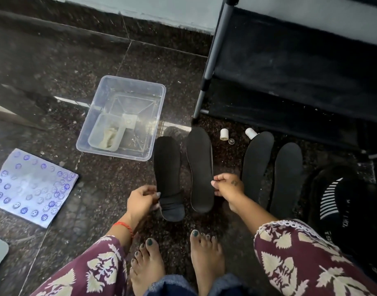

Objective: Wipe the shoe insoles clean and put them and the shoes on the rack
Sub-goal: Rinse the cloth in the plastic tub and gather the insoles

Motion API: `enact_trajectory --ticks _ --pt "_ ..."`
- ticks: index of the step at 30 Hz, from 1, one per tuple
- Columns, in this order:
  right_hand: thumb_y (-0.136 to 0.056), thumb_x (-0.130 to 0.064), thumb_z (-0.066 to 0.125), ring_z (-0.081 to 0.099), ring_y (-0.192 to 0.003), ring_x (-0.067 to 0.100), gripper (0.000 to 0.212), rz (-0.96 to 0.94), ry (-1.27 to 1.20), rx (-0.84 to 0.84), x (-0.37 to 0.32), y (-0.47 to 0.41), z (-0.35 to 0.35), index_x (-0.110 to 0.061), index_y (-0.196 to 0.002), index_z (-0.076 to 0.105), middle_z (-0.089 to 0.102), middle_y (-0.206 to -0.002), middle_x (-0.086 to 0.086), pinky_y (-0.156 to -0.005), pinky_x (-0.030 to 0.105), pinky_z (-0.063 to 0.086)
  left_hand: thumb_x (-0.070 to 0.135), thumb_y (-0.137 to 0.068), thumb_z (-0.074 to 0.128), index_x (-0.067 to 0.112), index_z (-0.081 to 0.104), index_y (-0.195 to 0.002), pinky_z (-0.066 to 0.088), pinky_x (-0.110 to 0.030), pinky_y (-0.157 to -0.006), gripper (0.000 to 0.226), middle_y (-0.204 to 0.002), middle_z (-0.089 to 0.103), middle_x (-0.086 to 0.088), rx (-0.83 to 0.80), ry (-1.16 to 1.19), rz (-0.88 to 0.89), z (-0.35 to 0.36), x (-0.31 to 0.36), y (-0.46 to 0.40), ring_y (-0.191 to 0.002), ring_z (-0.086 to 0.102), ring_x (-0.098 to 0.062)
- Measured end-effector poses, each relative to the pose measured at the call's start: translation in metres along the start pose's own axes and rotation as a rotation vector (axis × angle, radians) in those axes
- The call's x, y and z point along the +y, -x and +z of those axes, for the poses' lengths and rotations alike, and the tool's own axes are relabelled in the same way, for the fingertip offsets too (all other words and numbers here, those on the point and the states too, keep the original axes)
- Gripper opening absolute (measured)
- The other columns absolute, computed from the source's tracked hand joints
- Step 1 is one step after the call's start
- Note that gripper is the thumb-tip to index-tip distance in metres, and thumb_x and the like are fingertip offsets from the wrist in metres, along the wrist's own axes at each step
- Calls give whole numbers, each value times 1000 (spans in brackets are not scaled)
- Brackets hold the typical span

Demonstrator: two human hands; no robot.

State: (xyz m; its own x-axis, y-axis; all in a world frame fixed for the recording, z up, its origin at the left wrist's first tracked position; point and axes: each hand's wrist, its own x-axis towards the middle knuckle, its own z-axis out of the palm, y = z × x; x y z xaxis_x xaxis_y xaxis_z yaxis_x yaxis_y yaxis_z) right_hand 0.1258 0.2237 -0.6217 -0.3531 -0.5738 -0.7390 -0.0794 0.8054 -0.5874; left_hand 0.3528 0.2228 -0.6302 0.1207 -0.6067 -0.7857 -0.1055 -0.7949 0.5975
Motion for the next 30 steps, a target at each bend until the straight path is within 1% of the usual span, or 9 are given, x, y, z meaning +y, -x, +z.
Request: enact_trajectory --ticks 1,4,7,10,13,16,21,26,30 --pt "-86 0 60 56 -68 10 15 -1 -33 -15 -2 5 -6 -13 -78 59 59 -79 3 -53 22 48 -8 -89 55 5 60 -83 48 -14 -43 15 -73 58 -9 -23 14 -4 0 3 7 -58 53 -14" --pt "-87 3 58 55 -68 9 17 -8 -103 -63 -8 25 -26 -12 -78 57 59 -82 4 -47 16 49 -7 -89 55 2 60 -92 49 -15 -44 11 -75 61 -8 -98 45 -1 0 17 30 -45 56 -5" --pt "-87 5 57 54 -66 8 15 -34 -149 -101 -17 47 -47 -9 -80 56 56 -75 1 -47 14 50 -6 -89 56 2 61 -92 50 -16 -45 11 -63 66 0 -161 59 37 1 35 54 -41 56 -3" --pt "-87 5 57 56 -63 7 14 -81 -176 -134 -31 73 -70 -8 -82 58 58 -70 0 -50 16 50 -4 -88 58 6 63 -93 52 -18 -47 12 -61 69 6 -201 48 85 1 58 81 -46 60 -3" --pt "-86 3 59 62 -70 12 11 -132 -205 -150 -46 99 -93 -7 -86 61 65 -78 4 -59 22 53 -1 -87 61 7 65 -96 51 -19 -48 13 -70 69 2 -218 32 142 2 83 109 -57 60 -11" --pt "-85 2 60 65 -76 16 10 -189 -254 -162 -61 126 -116 -6 -92 63 68 -84 7 -66 27 56 3 -87 63 9 66 -101 52 -20 -52 15 -83 69 -3 -258 14 207 4 107 138 -64 64 -11" --pt "-85 4 58 63 -65 13 12 -290 -334 -170 -85 175 -153 -7 -84 61 65 -75 5 -53 20 51 4 -87 63 9 65 -104 53 -22 -53 18 -95 70 -9 -306 23 307 11 147 185 -75 65 -17" --pt "-86 3 59 67 -66 12 11 -393 -376 -156 -109 211 -194 -7 -85 63 69 -73 3 -57 21 53 0 -88 60 6 64 -103 52 -21 -51 17 -92 72 -10 -398 39 431 26 186 225 -67 70 -11" --pt "-85 2 59 68 -69 13 10 -478 -418 -140 -132 224 -227 -7 -88 64 70 -79 6 -58 22 53 1 -88 60 3 64 -105 57 -27 -57 18 -93 71 -13 -456 12 522 46 219 243 -73 68 -18"
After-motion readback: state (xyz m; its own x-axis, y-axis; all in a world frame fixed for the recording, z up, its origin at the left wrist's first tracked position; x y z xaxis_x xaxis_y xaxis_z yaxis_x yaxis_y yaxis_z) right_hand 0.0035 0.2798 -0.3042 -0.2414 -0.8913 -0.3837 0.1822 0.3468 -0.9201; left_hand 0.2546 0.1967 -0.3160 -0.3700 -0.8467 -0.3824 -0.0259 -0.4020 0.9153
